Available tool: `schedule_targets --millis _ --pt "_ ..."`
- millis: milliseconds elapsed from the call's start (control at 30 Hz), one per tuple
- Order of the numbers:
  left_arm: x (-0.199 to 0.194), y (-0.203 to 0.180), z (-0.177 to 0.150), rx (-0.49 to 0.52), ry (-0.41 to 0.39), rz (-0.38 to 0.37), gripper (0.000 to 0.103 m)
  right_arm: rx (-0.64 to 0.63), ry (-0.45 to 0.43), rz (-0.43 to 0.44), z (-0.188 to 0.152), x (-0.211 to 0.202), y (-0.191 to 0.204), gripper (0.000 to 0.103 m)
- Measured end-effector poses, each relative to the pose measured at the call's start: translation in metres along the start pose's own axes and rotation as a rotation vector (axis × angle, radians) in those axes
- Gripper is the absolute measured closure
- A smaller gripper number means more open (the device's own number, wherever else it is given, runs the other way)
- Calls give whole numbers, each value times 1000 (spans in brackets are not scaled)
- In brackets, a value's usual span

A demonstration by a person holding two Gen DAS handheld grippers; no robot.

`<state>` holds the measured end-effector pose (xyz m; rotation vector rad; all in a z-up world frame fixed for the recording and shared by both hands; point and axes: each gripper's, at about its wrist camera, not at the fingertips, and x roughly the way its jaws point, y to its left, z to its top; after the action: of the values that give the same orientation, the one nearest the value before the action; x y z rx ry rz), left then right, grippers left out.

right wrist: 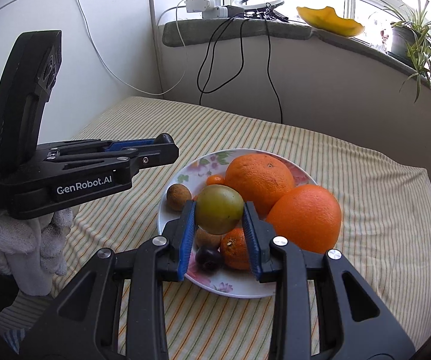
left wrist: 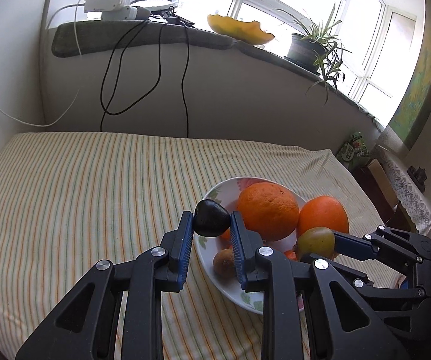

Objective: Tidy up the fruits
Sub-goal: 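Carry the yellow-green plum and black plum into the plate with both tools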

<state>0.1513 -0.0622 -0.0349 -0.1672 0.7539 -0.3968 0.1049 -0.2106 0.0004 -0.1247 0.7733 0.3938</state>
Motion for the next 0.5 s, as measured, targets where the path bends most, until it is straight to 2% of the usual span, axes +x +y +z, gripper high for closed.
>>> schedule_targets --millis 500 --pt "16 -12 3 24 31 -23 80 -6 9 -14 -1 7 -5 70"
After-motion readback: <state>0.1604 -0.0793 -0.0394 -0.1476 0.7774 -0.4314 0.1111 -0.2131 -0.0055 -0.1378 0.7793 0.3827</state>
